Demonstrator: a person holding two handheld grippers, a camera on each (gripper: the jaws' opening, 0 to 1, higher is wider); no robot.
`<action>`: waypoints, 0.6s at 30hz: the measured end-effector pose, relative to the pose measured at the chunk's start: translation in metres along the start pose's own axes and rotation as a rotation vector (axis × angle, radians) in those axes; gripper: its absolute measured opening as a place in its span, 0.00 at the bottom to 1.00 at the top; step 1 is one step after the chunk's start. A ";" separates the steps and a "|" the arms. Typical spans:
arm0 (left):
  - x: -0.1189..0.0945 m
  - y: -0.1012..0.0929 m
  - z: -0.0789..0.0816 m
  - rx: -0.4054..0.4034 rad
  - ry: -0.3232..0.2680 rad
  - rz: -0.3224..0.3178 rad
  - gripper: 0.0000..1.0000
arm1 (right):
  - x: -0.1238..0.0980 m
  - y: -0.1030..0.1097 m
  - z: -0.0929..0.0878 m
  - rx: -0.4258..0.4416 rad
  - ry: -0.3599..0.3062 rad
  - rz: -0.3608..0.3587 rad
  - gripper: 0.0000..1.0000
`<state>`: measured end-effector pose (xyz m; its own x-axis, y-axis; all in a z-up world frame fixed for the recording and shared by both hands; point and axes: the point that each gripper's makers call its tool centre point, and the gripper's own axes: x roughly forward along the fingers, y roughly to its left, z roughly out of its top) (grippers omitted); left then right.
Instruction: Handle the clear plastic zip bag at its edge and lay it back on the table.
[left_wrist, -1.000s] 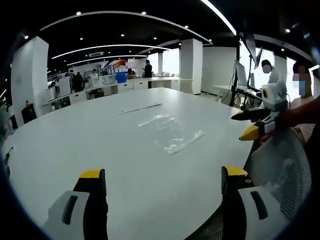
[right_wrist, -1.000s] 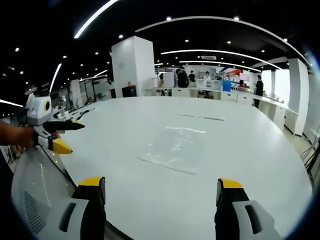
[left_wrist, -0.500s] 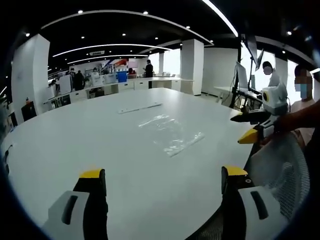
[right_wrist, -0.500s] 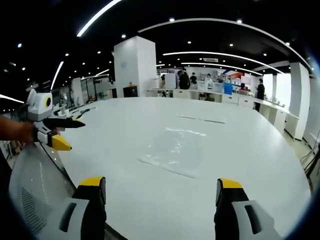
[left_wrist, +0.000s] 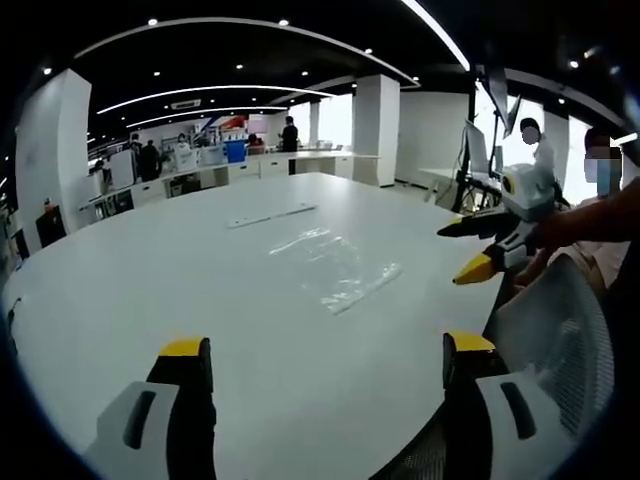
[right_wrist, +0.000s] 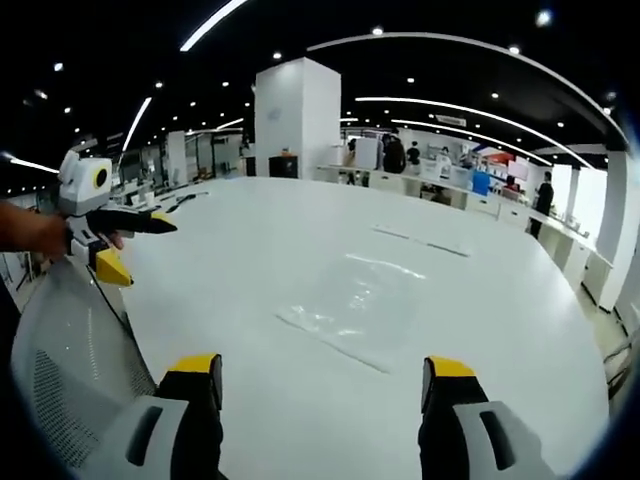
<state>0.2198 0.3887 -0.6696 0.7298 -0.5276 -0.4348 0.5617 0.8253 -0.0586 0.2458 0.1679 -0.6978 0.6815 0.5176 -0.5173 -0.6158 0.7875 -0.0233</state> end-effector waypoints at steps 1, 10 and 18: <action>0.001 0.000 0.000 0.001 0.002 -0.003 0.94 | 0.001 0.000 0.000 -0.001 0.005 0.003 0.78; 0.003 -0.004 0.002 0.012 0.010 -0.026 0.91 | 0.016 -0.005 0.002 -0.135 0.035 0.051 0.60; 0.000 -0.004 0.004 0.033 0.017 -0.032 0.86 | 0.034 -0.008 -0.014 -0.203 0.105 0.090 0.54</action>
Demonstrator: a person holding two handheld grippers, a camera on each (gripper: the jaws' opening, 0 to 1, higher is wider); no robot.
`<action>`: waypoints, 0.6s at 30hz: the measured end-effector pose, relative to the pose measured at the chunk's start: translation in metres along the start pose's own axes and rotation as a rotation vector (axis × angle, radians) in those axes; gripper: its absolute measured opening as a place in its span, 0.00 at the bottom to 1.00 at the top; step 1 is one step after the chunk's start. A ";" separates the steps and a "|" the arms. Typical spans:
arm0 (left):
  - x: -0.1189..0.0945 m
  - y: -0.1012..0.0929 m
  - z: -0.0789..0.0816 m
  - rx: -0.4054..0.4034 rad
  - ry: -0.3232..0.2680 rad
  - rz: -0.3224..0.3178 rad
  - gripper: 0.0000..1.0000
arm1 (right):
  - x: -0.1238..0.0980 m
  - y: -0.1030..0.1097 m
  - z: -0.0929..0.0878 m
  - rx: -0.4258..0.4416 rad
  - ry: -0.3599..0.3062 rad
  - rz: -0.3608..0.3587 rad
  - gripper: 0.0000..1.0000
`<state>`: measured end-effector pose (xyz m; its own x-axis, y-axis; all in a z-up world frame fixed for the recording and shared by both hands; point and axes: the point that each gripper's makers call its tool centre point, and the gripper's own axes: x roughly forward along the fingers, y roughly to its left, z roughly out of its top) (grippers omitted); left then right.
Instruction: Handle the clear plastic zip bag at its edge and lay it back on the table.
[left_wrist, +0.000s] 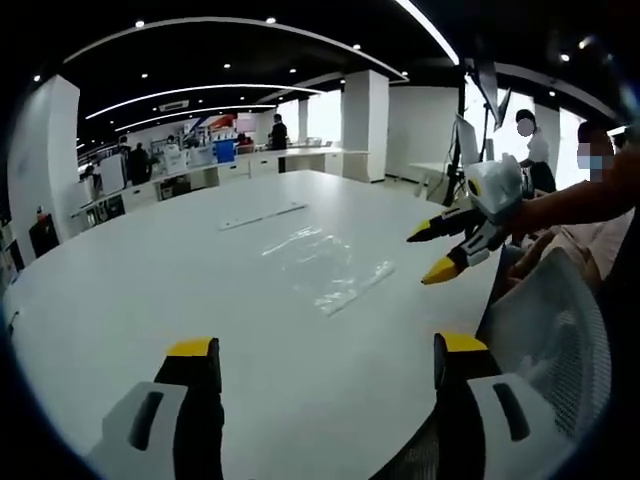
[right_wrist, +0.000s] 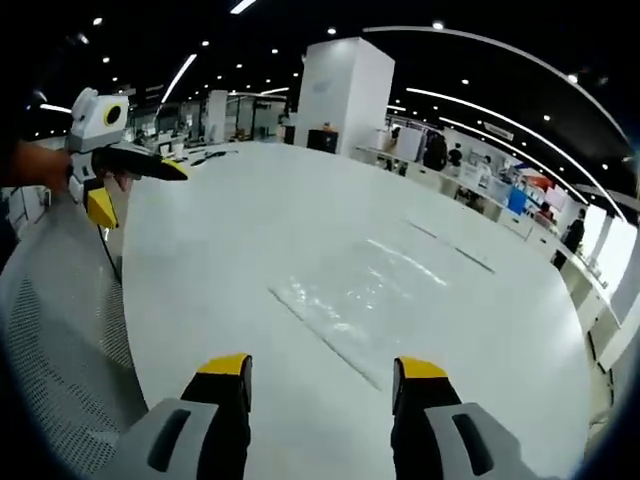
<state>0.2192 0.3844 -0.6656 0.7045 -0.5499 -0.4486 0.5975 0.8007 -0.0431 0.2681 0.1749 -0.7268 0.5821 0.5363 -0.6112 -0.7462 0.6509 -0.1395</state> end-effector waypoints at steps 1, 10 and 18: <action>0.000 0.000 0.000 -0.002 0.001 0.000 0.86 | 0.002 -0.001 -0.001 -0.002 0.001 0.000 0.54; -0.002 0.001 -0.006 -0.009 0.016 -0.009 0.83 | 0.025 -0.005 -0.002 -0.040 0.036 0.033 0.48; -0.002 -0.003 -0.008 -0.010 0.025 -0.026 0.80 | 0.047 -0.005 0.006 0.010 0.051 0.061 0.40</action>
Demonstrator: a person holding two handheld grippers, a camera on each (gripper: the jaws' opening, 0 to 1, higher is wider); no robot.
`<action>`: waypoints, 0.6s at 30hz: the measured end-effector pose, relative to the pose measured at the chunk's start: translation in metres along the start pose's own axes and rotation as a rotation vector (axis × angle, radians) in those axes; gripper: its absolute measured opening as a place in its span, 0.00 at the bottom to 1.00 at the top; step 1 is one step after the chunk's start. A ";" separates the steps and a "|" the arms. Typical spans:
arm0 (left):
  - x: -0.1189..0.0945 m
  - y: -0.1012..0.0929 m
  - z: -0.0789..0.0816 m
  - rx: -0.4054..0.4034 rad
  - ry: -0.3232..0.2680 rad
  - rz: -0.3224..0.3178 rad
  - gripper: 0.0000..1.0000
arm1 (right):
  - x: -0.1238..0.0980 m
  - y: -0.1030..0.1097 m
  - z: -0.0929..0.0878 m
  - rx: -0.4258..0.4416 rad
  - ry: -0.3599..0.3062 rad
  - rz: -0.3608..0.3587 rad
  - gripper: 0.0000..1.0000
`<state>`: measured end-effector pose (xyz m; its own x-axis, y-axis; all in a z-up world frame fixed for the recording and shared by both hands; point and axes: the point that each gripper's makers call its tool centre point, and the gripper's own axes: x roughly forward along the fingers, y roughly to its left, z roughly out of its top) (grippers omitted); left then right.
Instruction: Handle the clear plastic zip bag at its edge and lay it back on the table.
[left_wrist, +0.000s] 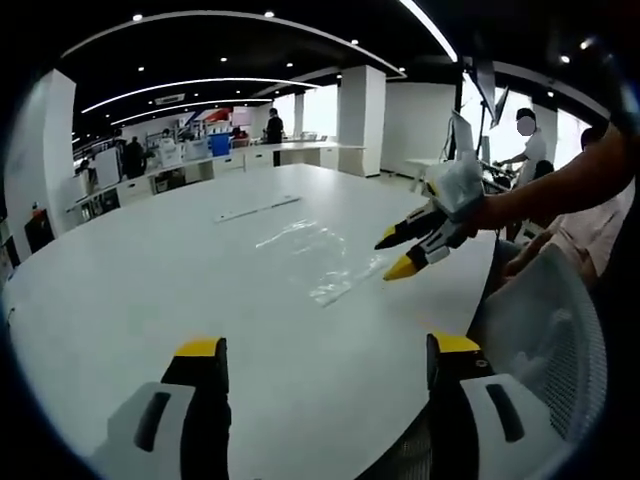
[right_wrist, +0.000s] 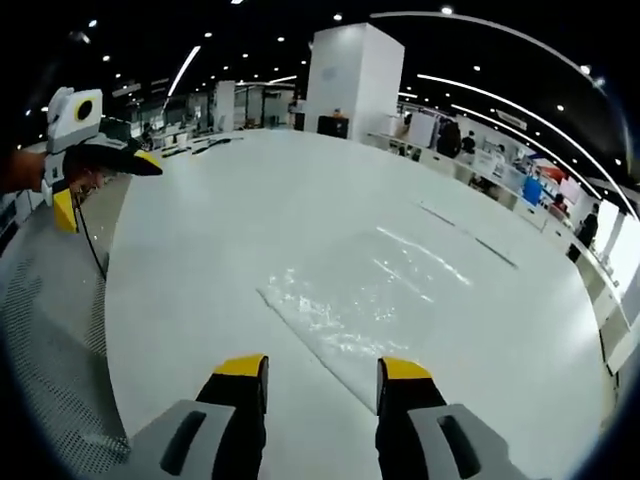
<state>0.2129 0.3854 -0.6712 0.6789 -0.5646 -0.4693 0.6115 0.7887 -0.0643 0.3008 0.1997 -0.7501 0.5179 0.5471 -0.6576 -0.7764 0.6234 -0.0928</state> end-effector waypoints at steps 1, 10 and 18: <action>-0.001 0.000 0.001 -0.001 -0.002 0.001 0.80 | 0.004 -0.001 -0.001 0.000 0.005 0.005 0.40; -0.003 0.004 -0.002 -0.013 -0.004 0.009 0.78 | 0.019 -0.006 -0.010 0.078 0.052 0.033 0.37; 0.000 -0.002 -0.003 -0.015 0.005 -0.003 0.77 | 0.026 0.001 -0.017 0.093 0.096 0.067 0.32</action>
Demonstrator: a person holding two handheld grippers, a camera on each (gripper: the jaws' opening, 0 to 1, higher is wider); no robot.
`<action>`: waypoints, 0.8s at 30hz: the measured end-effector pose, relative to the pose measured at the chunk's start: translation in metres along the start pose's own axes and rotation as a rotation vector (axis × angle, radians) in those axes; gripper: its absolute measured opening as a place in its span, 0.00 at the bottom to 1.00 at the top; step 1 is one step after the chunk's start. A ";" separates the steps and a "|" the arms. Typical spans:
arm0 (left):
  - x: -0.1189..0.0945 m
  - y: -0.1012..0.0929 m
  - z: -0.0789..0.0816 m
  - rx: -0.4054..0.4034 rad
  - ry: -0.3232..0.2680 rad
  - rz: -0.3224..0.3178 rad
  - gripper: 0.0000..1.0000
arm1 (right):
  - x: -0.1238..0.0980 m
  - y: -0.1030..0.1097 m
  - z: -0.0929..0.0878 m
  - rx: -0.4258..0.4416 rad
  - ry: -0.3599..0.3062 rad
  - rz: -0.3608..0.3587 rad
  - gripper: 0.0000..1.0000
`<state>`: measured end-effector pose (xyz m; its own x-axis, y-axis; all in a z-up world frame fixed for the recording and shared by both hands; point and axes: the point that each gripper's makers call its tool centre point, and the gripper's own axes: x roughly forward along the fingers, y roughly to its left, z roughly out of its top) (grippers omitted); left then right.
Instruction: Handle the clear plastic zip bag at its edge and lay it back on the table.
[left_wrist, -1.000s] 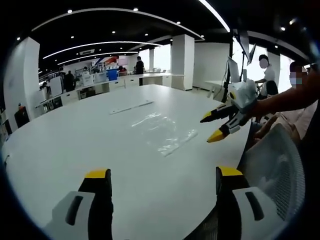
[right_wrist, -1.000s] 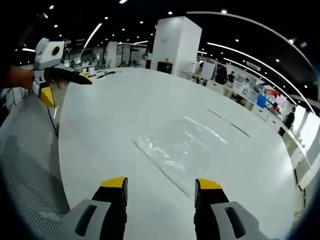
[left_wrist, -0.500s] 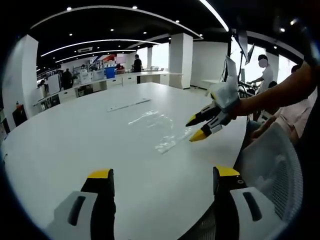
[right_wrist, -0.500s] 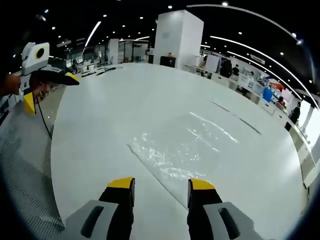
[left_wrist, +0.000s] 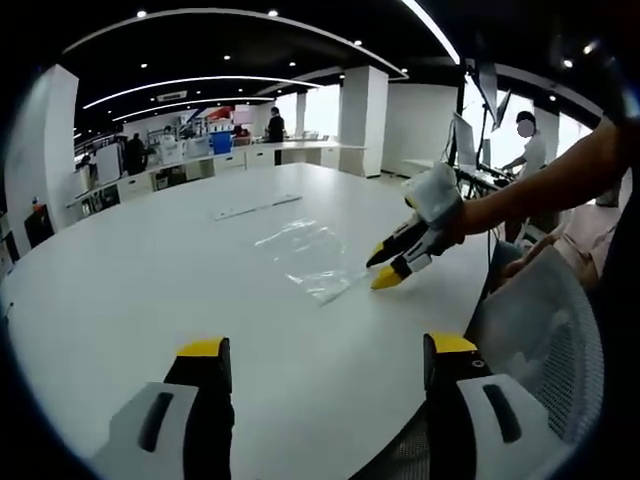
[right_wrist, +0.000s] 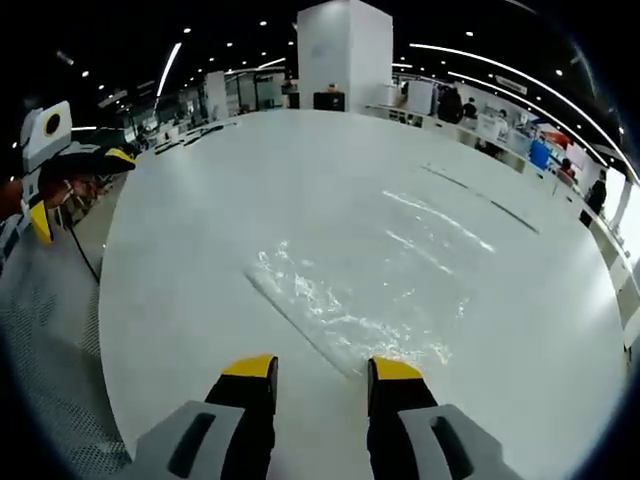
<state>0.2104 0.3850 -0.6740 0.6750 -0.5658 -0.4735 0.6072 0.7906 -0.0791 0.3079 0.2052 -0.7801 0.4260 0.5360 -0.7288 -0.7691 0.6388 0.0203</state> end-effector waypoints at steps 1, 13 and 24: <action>0.000 0.000 0.001 0.000 -0.001 -0.002 0.77 | -0.001 0.002 -0.001 0.025 0.004 0.017 0.31; 0.001 0.006 0.006 -0.011 -0.013 0.010 0.77 | 0.000 -0.010 -0.001 -0.137 0.085 0.030 0.22; 0.002 0.004 0.008 -0.015 -0.018 0.009 0.76 | 0.003 -0.004 -0.001 -0.237 0.156 0.084 0.00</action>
<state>0.2174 0.3846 -0.6685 0.6876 -0.5630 -0.4586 0.5952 0.7987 -0.0880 0.3116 0.2038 -0.7825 0.2919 0.4786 -0.8281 -0.8964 0.4389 -0.0623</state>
